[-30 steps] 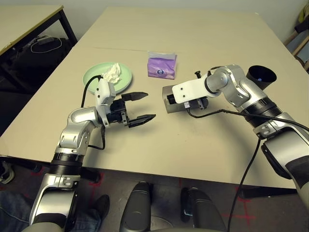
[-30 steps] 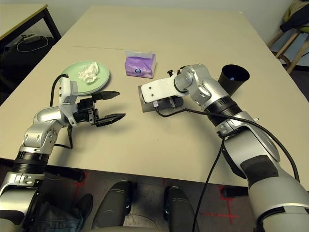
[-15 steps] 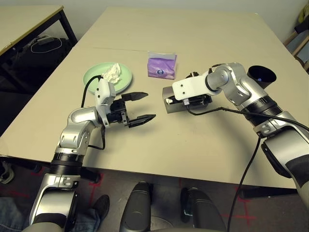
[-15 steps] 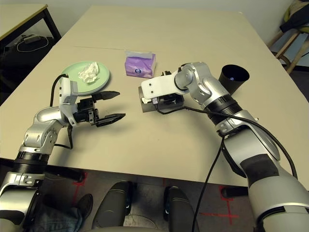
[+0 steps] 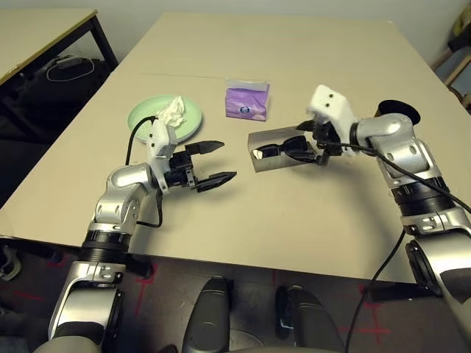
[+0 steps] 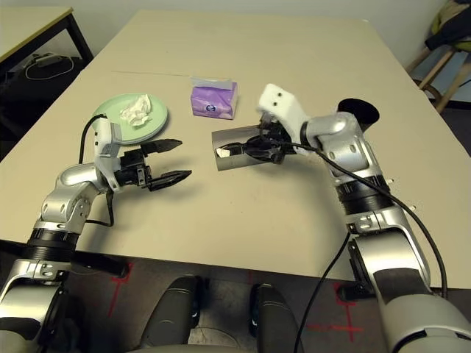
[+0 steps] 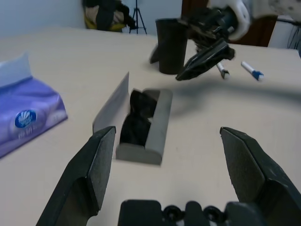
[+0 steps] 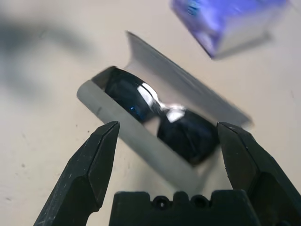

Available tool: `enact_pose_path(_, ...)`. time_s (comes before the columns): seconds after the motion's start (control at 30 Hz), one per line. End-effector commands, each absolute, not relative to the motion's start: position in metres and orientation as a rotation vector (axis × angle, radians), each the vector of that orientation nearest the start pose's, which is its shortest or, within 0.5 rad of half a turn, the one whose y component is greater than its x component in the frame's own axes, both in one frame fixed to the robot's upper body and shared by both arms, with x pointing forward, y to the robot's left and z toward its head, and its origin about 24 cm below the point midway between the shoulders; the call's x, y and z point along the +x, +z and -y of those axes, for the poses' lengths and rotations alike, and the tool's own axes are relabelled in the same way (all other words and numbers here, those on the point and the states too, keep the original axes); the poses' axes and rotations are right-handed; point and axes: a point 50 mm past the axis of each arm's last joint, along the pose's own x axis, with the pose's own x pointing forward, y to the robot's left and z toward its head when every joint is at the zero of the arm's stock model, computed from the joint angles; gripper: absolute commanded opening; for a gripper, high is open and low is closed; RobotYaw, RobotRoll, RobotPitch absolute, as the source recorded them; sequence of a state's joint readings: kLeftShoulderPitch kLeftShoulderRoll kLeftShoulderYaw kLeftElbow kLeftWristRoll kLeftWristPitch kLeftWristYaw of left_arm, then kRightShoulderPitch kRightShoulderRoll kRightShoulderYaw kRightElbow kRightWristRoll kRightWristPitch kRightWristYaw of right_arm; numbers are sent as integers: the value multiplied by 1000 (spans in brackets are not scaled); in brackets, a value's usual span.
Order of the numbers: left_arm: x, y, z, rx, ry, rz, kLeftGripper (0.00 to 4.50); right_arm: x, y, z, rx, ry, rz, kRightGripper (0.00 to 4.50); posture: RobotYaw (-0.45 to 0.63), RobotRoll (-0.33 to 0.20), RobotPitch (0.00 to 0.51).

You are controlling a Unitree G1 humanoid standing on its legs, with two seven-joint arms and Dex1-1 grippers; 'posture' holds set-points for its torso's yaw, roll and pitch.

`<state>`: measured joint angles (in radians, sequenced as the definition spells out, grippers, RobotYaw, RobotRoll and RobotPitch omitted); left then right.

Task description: Organize and tidy the items on the table.

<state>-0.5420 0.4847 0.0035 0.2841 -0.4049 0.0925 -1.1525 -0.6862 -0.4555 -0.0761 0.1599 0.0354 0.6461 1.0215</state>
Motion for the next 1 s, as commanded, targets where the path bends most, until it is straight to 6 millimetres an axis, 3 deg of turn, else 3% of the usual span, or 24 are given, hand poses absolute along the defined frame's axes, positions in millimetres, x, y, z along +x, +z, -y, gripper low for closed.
enact_pose_path(0.03,320,143,-181,146,-1133,95,4500,331,163,202,-97,744,-159,4477,121,0,83)
enact_pose_path(0.13,321,140,-179,145,-1155,85,4500,328,145,212,-64,613,-48,4477,105,0,78)
enact_pose_path(0.37,322,130,-170,198,-1278,72,4500,307,124,215,-129,607,64,4477,69,0,75)
enact_pose_path(0.67,329,130,-164,169,-1251,103,4500,292,125,224,-204,723,135,4477,78,0,88)
enact_pose_path(1.0,332,131,-177,145,-1140,114,4500,282,111,233,-223,881,80,4477,111,0,92)
